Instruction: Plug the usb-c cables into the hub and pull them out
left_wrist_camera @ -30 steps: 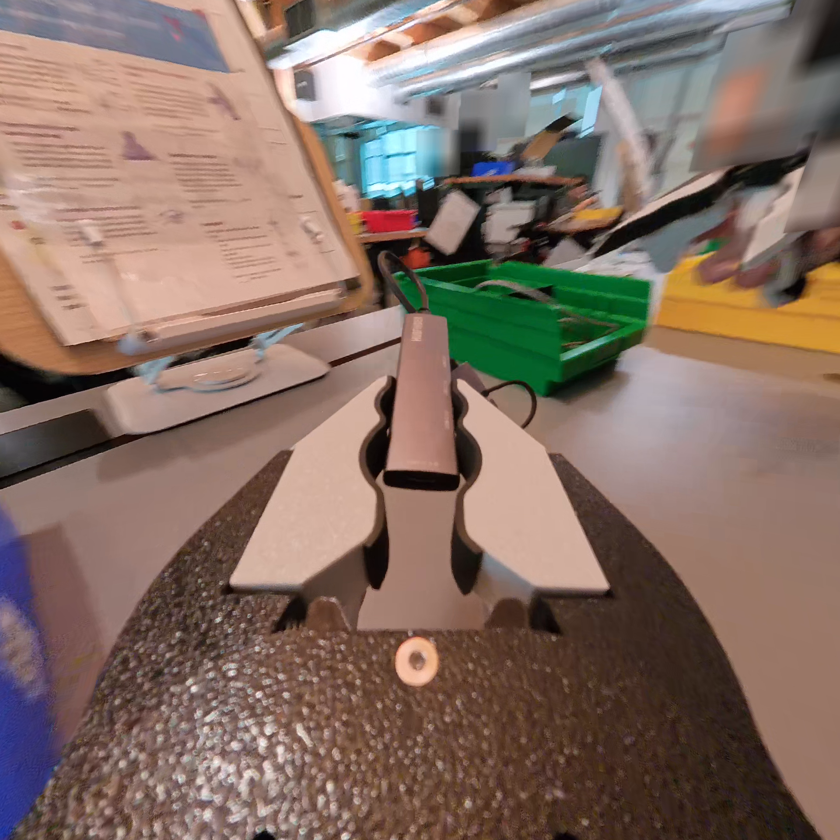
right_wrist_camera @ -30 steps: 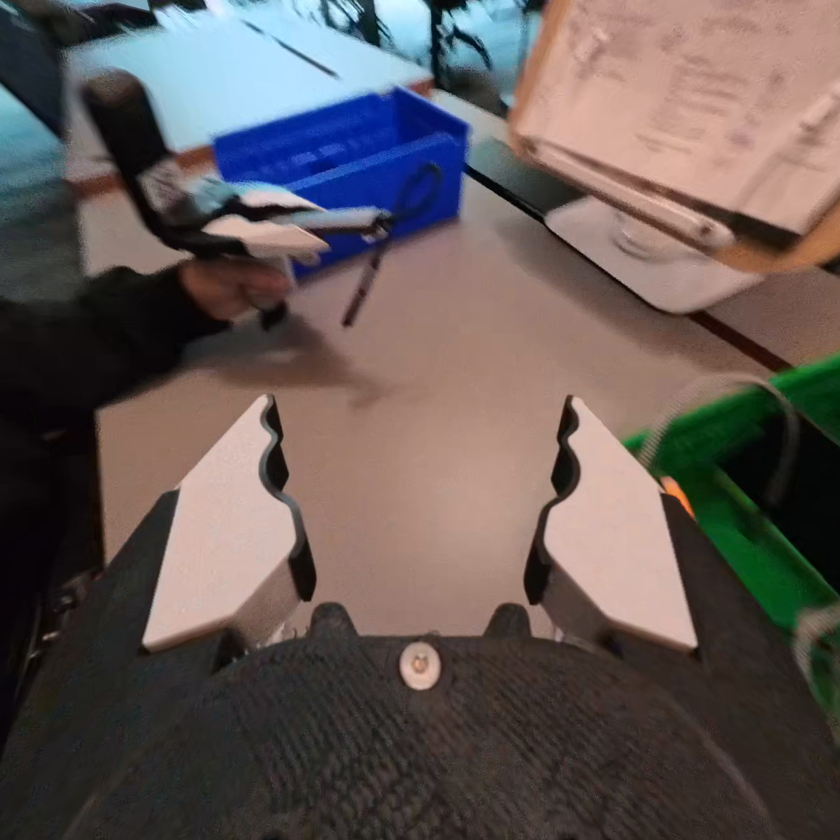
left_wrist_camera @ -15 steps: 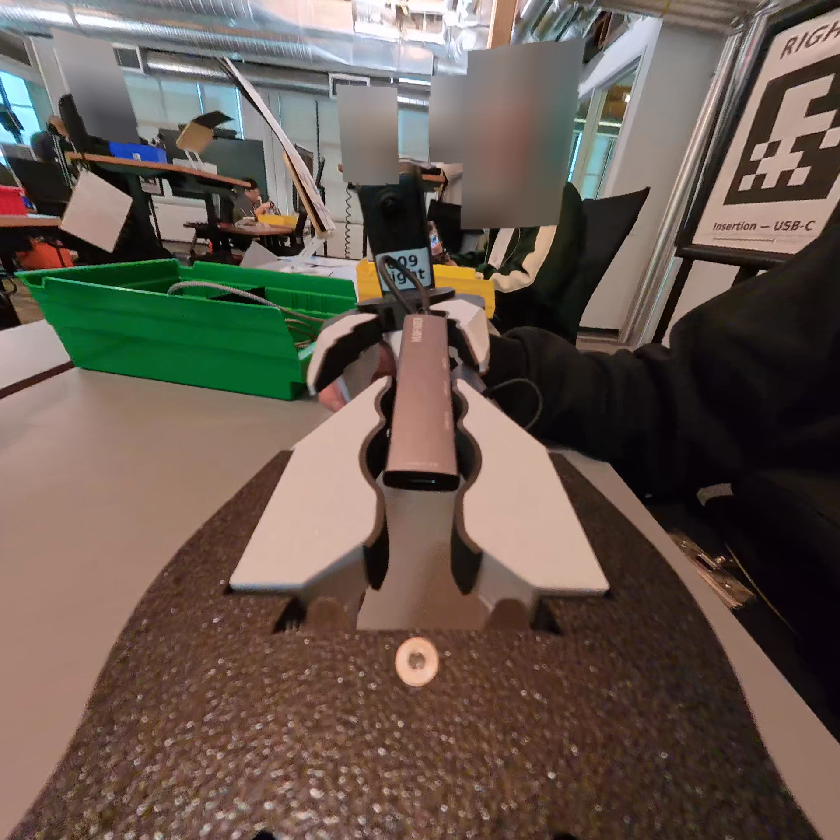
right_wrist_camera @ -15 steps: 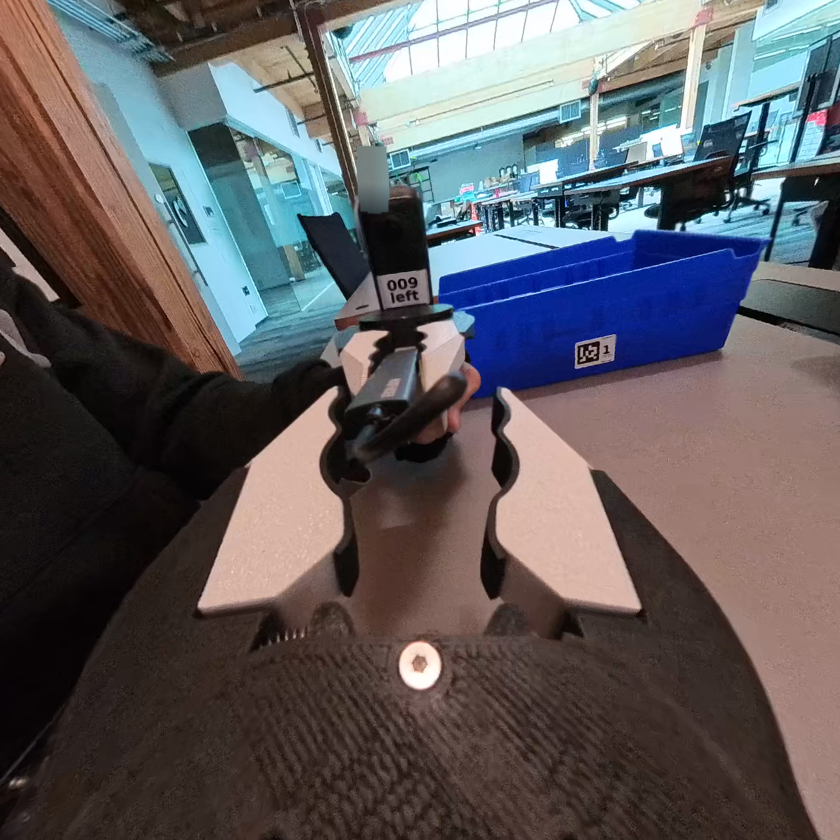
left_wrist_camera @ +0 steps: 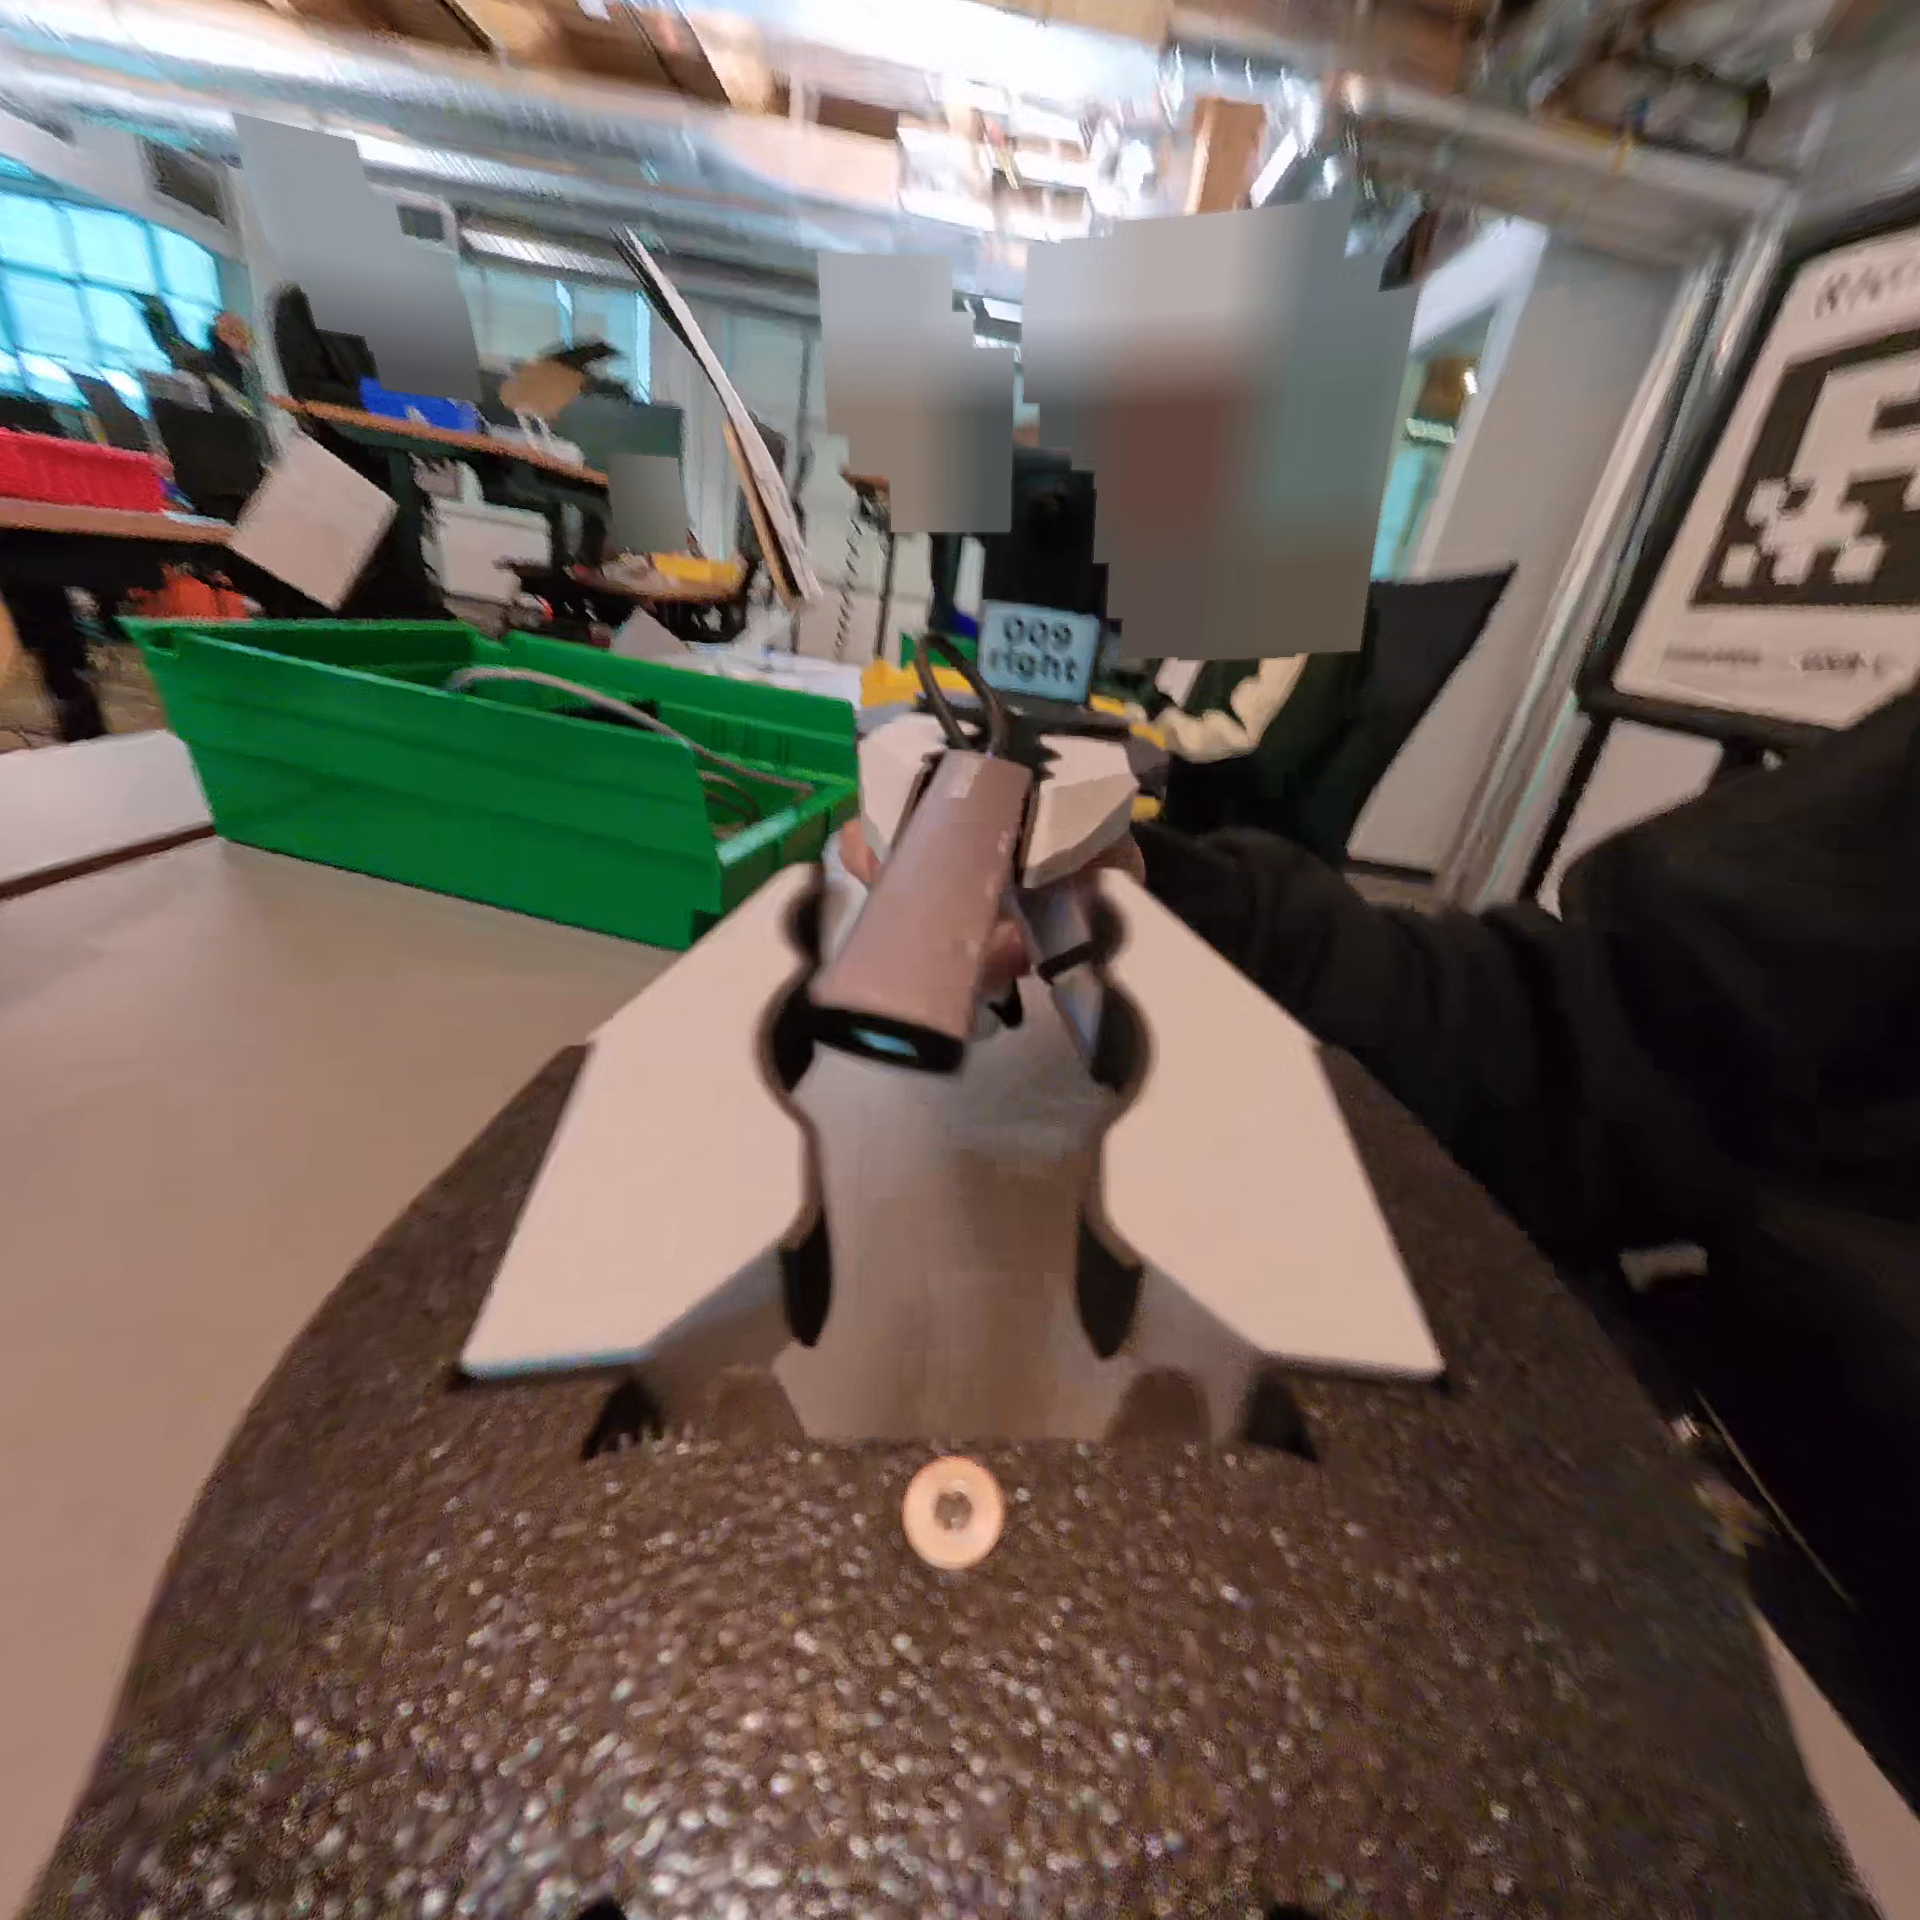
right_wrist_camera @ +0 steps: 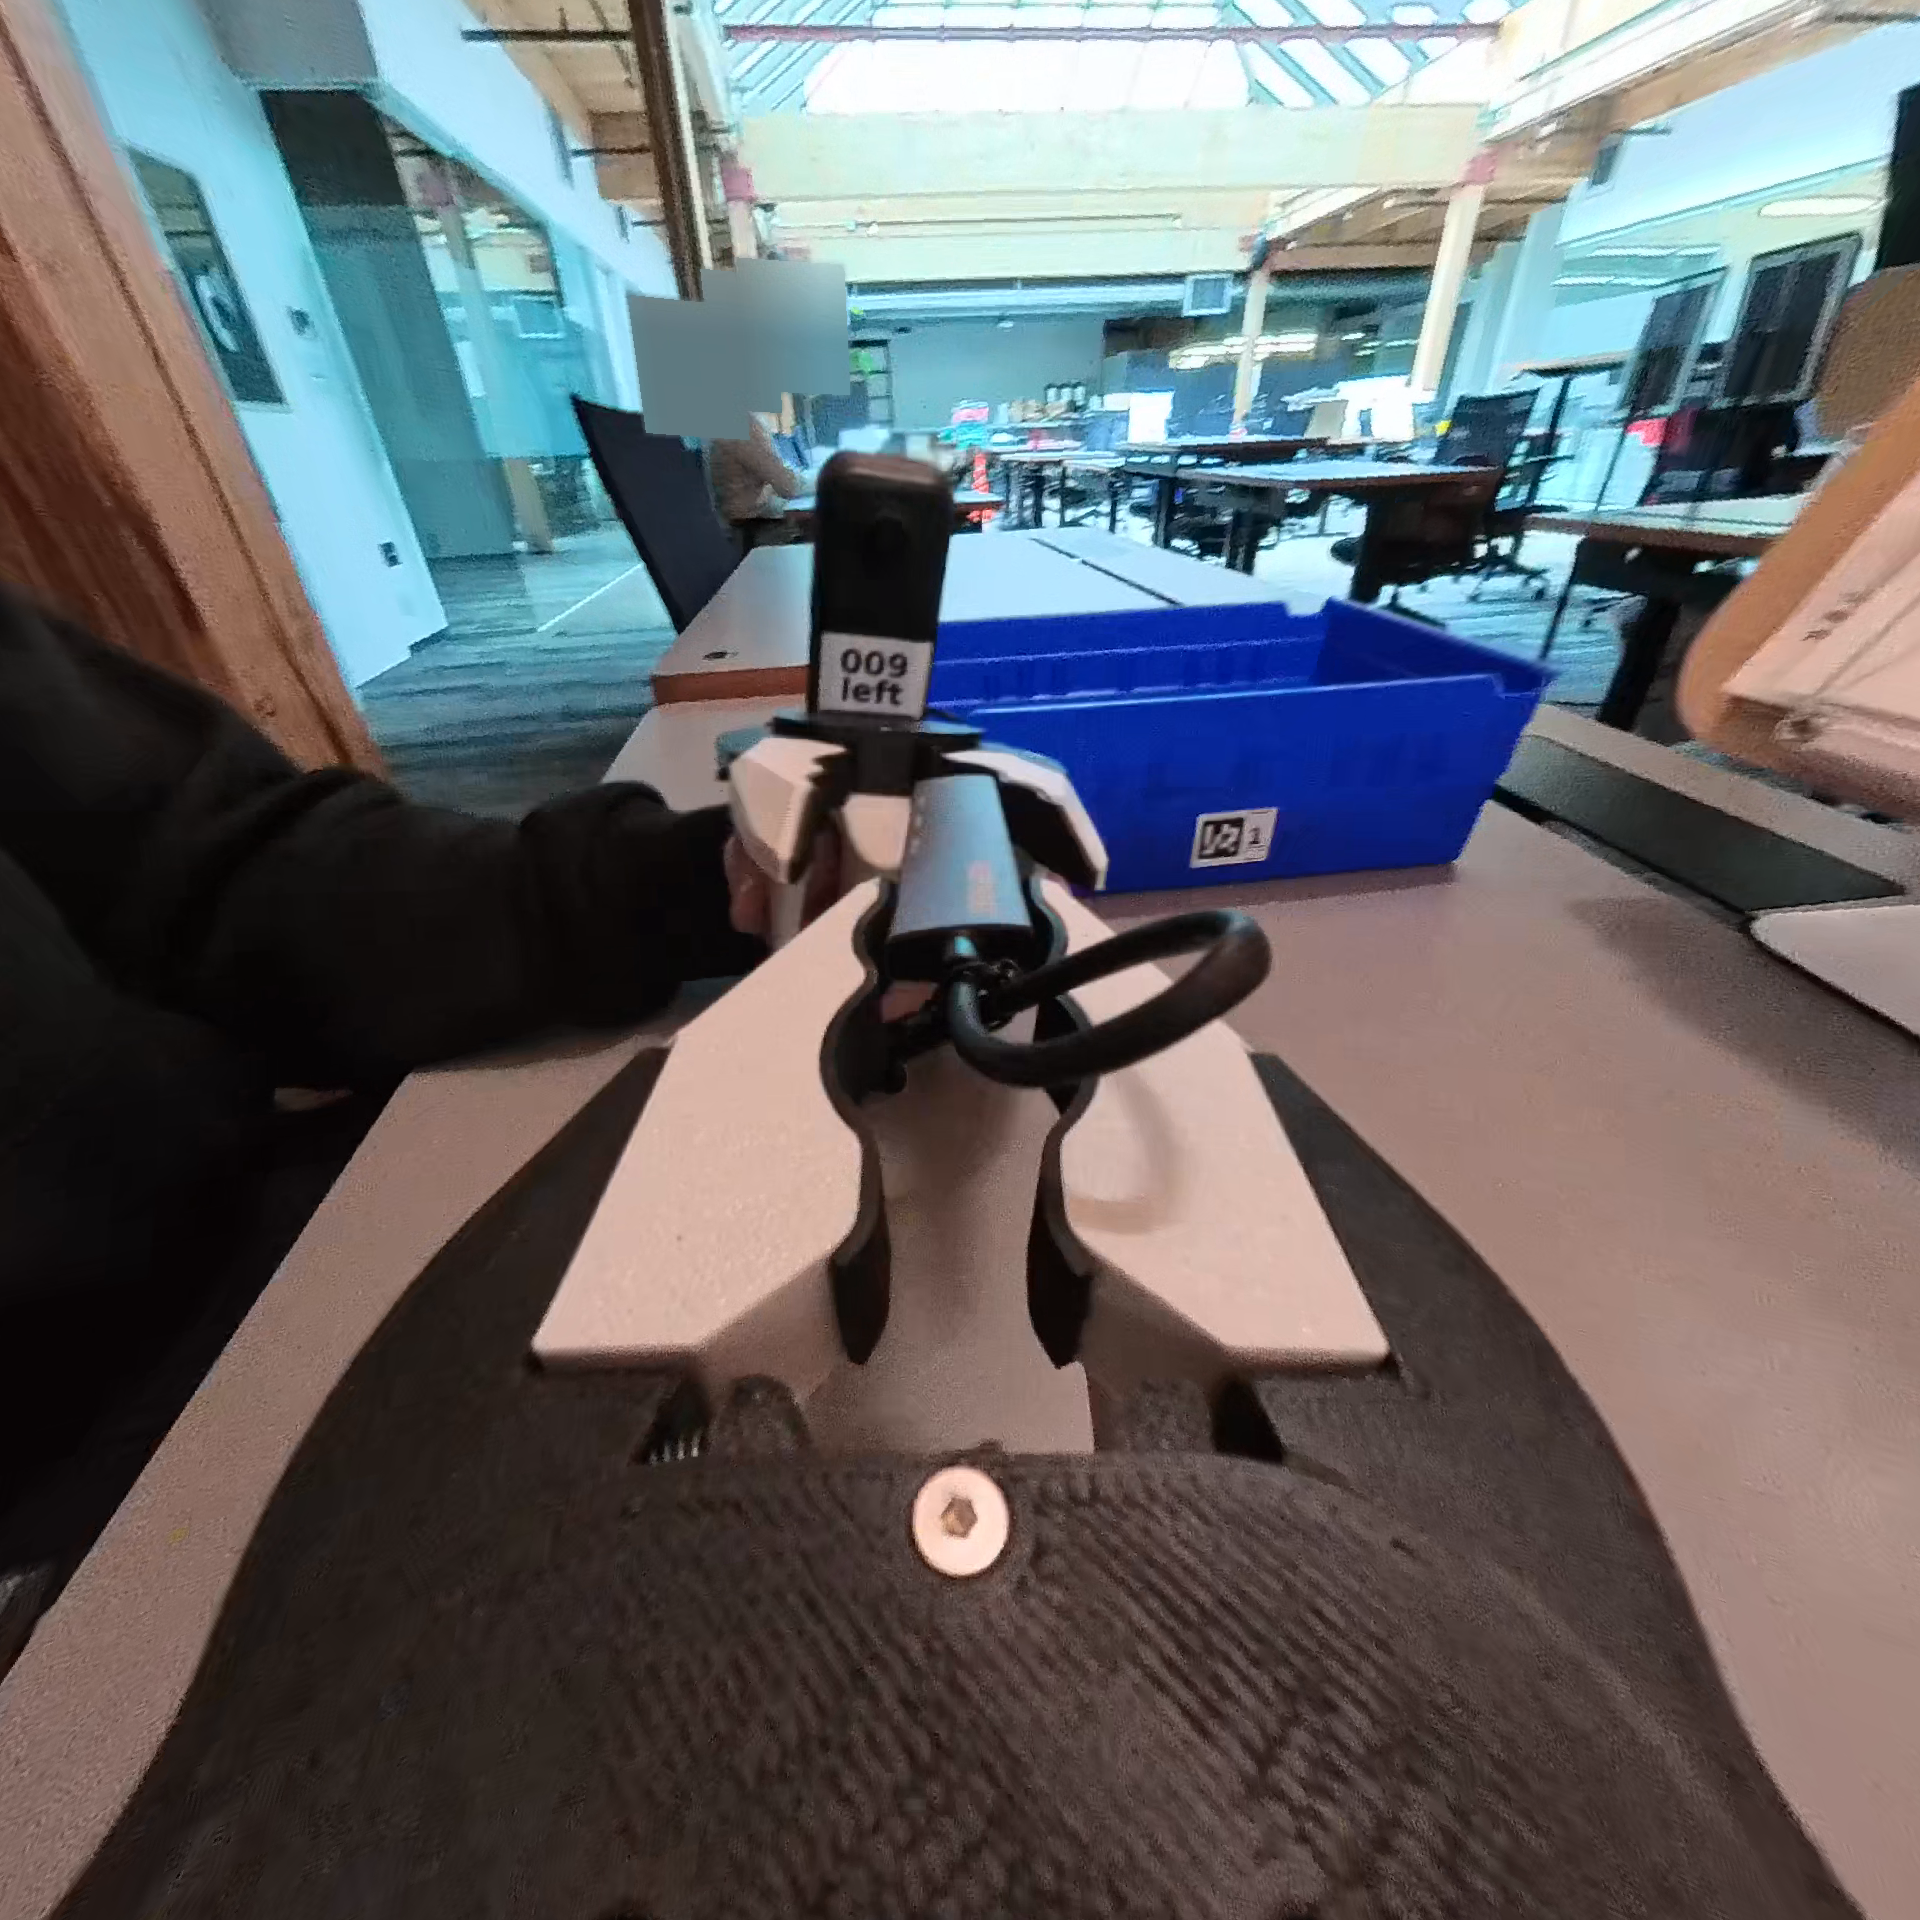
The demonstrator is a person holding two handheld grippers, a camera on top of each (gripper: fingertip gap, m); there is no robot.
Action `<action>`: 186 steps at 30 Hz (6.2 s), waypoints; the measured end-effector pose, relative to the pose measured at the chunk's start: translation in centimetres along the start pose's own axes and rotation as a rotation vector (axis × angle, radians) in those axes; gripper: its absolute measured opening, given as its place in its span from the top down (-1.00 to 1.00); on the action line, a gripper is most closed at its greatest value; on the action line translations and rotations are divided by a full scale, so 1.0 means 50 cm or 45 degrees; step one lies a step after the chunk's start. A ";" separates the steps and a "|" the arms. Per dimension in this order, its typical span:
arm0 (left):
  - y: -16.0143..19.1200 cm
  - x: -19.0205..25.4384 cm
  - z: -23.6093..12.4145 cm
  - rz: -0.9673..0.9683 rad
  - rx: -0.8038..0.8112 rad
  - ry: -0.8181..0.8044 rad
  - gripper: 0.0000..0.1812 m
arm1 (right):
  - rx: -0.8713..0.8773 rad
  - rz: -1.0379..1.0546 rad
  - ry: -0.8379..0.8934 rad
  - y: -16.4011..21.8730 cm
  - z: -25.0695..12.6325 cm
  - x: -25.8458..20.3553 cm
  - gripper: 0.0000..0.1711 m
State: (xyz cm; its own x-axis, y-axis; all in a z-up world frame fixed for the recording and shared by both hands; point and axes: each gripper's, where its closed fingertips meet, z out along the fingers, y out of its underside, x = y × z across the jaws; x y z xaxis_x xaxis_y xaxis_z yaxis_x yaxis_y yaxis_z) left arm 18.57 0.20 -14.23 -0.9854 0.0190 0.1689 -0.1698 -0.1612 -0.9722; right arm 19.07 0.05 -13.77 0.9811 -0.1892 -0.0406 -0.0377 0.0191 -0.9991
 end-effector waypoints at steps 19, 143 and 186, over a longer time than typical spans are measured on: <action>0.011 -0.036 0.010 0.118 -0.062 -0.191 0.12 | -1.128 -0.281 1.874 -0.160 -0.584 0.578 0.74; 0.017 -0.280 -0.770 0.351 -2.185 -1.725 0.53 | -0.143 -0.290 0.724 0.049 0.134 0.186 0.30; -0.142 0.024 -0.085 1.854 -1.020 -0.727 0.51 | 0.432 0.779 -0.599 -0.090 0.030 0.021 0.91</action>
State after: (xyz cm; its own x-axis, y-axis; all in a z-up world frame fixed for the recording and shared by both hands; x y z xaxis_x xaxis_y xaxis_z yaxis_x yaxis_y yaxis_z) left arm 18.53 5.55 -7.82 -0.2290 -0.0316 -0.9729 0.6329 0.7545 -0.1735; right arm 20.54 1.22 -9.28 0.7860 0.3779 -0.4893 -0.6030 0.2934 -0.7418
